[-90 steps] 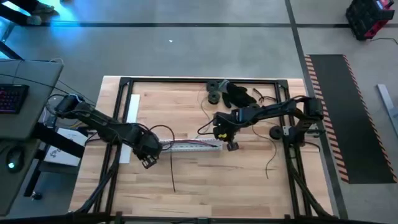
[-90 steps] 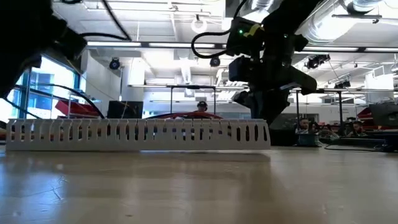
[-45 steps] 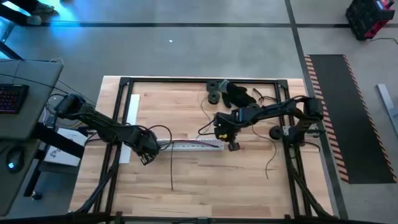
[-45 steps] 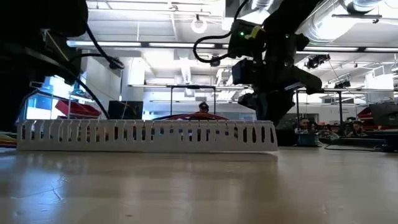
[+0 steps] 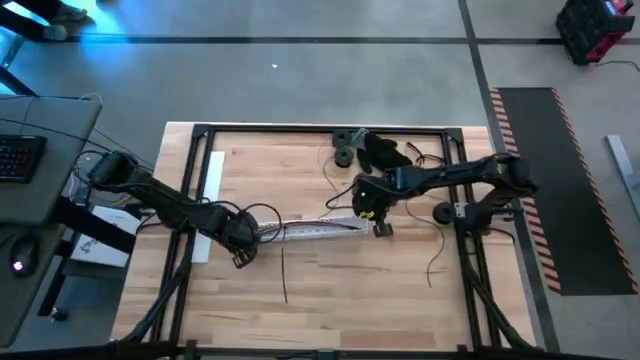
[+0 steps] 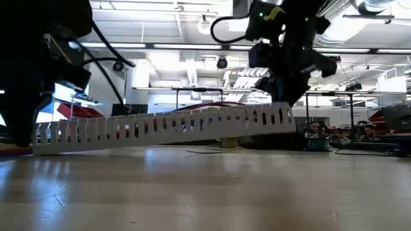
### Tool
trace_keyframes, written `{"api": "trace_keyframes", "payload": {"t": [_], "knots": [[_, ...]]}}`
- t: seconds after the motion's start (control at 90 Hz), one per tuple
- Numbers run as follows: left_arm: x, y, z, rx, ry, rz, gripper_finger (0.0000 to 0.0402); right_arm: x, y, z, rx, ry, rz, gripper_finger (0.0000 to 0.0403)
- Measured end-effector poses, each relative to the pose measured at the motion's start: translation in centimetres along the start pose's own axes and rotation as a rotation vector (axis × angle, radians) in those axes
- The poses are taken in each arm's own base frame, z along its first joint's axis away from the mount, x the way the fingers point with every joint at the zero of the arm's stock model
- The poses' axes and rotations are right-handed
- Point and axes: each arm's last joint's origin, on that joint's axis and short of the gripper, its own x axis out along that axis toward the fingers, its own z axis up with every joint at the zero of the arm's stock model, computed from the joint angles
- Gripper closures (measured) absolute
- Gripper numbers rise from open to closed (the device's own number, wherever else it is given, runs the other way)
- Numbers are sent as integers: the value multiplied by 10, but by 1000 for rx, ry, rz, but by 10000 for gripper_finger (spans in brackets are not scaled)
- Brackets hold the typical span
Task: Ziptie cables
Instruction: Put ziptied cables in a white cable duct
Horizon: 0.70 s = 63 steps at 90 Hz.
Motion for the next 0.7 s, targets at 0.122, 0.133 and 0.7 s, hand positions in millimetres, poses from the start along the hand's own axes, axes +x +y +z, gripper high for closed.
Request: {"api": "trace_keyframes", "payload": {"t": [0.122, 0.133, 0.7], "knots": [[0, -3, 2, -2, -20, -27, 401, -1, -14, -6, 98, -1, 55, 384], [0, -3, 2, -2, -21, -28, 401, 0, -15, -6, 104, 1, 63, 380], [0, -4, 4, -4, -51, -33, 401, -10, -31, 16, 20, -364, 172, 280]]}}
